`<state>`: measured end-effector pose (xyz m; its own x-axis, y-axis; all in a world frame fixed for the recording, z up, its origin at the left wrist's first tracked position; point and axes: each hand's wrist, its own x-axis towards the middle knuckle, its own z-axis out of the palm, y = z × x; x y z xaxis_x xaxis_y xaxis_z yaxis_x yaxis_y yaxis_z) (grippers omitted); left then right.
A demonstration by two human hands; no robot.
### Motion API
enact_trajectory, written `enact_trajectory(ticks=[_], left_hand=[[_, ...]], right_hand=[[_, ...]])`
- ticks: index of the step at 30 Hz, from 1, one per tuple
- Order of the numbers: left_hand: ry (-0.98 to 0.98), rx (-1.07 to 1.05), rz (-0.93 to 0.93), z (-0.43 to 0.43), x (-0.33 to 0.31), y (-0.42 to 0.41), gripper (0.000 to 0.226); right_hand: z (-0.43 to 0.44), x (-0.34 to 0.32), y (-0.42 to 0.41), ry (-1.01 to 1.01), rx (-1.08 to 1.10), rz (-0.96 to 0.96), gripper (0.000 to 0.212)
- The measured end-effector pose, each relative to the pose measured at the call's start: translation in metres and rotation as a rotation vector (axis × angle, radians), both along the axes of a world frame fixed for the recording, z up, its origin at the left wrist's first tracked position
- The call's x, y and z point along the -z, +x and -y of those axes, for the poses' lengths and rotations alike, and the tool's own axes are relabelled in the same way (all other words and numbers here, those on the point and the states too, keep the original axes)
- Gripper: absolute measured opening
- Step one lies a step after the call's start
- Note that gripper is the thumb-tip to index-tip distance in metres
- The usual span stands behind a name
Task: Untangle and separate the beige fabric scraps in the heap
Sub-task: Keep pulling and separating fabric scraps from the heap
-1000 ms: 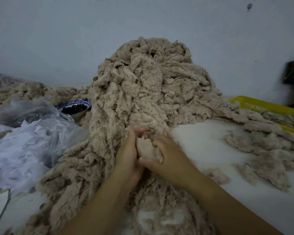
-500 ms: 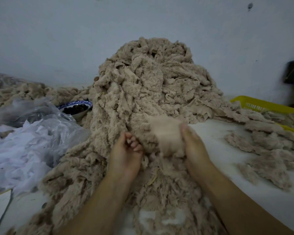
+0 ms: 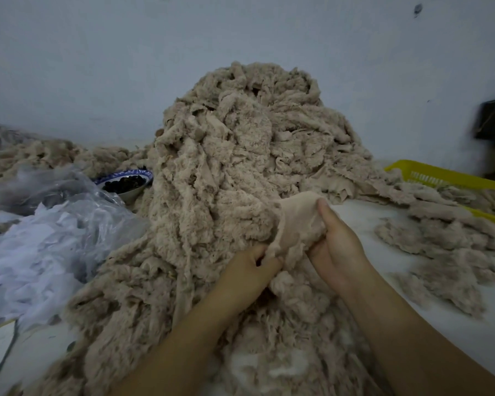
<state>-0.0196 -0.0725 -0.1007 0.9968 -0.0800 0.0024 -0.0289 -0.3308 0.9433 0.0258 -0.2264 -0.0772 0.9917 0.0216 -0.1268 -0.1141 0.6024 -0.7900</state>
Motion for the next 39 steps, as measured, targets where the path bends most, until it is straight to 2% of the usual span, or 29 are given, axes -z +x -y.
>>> enact_trajectory(ticks=[2,4,6,7,10,13,15,18,19,22,25,27,29,30,32,33,34,36,37,38,39], left_hand=[[0.038,0.024,-0.047,-0.007,0.0,0.003,0.01],[0.217,0.046,-0.021,-0.013,0.0,0.003,0.015],[0.306,-0.053,0.077,-0.017,0.0,0.006,0.016],[0.259,-0.126,0.101,-0.019,-0.002,0.008,0.016],[-0.157,-0.304,-0.019,-0.03,-0.01,0.011,0.021],[-0.655,-0.31,-0.154,-0.037,-0.017,0.012,0.019],[-0.895,-0.292,-0.192,-0.04,-0.019,0.01,0.016],[-1.13,-0.218,-0.205,-0.04,-0.022,0.008,0.047],[-1.142,-0.185,-0.203,-0.038,-0.023,0.007,0.049],[-1.069,-0.117,-0.195,-0.032,-0.021,0.006,0.04],[-0.978,-0.032,-0.17,-0.025,-0.019,0.004,0.042],[-0.87,0.01,-0.12,-0.02,-0.017,0.002,0.049],[-0.757,-0.022,-0.062,-0.017,-0.013,0.002,0.052],[-0.683,-0.052,-0.026,-0.016,-0.011,0.001,0.054],[-0.496,-0.128,0.065,-0.015,-0.008,0.001,0.056],[-0.421,-0.165,0.139,-0.015,-0.006,0.001,0.053],[-0.378,-0.19,0.225,-0.017,-0.005,0.002,0.048],[-0.299,-0.246,0.333,-0.021,-0.004,0.004,0.033],[-0.238,-0.283,0.352,-0.023,-0.003,0.006,0.026],[-0.171,-0.308,0.357,-0.024,-0.002,0.008,0.02],[-0.095,-0.312,0.355,-0.026,0.0,0.011,0.02]], right_hand=[[0.006,0.0,0.003,0.021,0.07,0.003,0.042],[0.014,0.0,0.006,0.06,0.15,0.028,0.041],[0.021,-0.001,0.01,0.101,0.221,0.065,0.034],[0.023,0.0,0.011,0.119,0.249,0.074,0.033],[0.029,0.008,0.016,0.153,0.313,0.035,0.035],[0.034,0.011,0.021,0.195,0.365,-0.035,0.037],[0.035,0.012,0.022,0.174,0.357,-0.065,0.034],[0.03,0.014,0.02,0.041,0.316,-0.075,0.018],[0.027,0.014,0.018,-0.039,0.282,-0.061,0.018],[0.013,0.01,0.006,-0.28,0.112,0.036,0.037],[-0.005,0.008,-0.01,-0.576,-0.17,0.264,0.059],[-0.012,0.013,-0.015,-0.8,-0.35,0.423,0.06],[-0.009,0.02,-0.012,-1.032,-0.34,0.488,0.056],[-0.007,0.023,-0.01,-1.065,-0.323,0.506,0.051],[-0.004,0.025,-0.007,-0.971,-0.253,0.473,0.026],[-0.002,0.024,-0.003,-0.843,-0.169,0.422,0.017],[0.002,0.02,0.0,-0.627,-0.065,0.349,0.019],[0.016,0.011,0.008,-0.011,0.038,0.294,0.015],[0.02,0.009,0.011,0.176,0.055,0.284,0.038],[0.021,0.009,0.011,0.223,0.035,0.237,0.062],[0.017,0.014,0.01,0.129,0.015,0.178,0.074]])
